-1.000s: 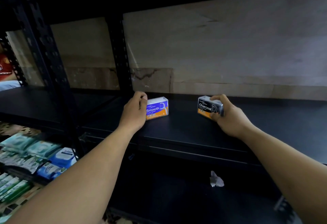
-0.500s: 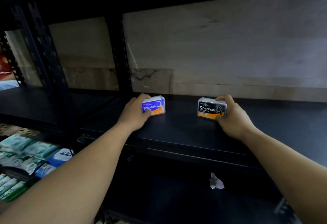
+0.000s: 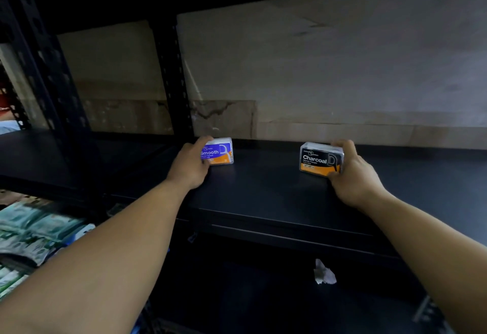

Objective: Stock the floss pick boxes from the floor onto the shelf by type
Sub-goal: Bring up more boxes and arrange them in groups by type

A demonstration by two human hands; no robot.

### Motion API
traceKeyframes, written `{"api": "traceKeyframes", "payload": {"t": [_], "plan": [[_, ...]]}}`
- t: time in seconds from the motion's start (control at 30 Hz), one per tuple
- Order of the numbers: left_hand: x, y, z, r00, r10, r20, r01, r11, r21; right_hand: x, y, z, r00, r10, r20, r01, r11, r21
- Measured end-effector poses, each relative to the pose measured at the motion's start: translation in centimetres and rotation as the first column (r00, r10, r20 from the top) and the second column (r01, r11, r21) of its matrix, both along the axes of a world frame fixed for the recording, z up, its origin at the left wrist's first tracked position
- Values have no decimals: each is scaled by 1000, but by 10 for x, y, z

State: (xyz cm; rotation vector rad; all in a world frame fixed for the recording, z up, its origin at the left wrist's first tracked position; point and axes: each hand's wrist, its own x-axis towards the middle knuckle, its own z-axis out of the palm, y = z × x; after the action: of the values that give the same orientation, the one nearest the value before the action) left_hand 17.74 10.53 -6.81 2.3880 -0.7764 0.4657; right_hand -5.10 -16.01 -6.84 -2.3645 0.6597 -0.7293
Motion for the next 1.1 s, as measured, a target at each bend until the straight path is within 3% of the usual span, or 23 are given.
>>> {"api": "traceKeyframes", "payload": {"t": [0.4, 0.73, 0.9, 1.1], "plan": [[-36, 5, 3, 994, 103, -18, -104, 993, -48, -7, 12, 5, 999, -38, 10, 37, 999, 31], [-126, 38, -32, 999, -37, 33, 45, 959, -281, -30, 27, 15, 990, -114, 86, 112, 993, 27], [-172, 51, -55, 994, -64, 90, 95, 909, -405, -65, 63, 9, 995, 6, 100, 2, 996, -85], [-214, 59, -73, 993, -110, 28, 114, 953, -280, -137, 127, -47, 921, 301, 249, -248, 943, -223]]}}
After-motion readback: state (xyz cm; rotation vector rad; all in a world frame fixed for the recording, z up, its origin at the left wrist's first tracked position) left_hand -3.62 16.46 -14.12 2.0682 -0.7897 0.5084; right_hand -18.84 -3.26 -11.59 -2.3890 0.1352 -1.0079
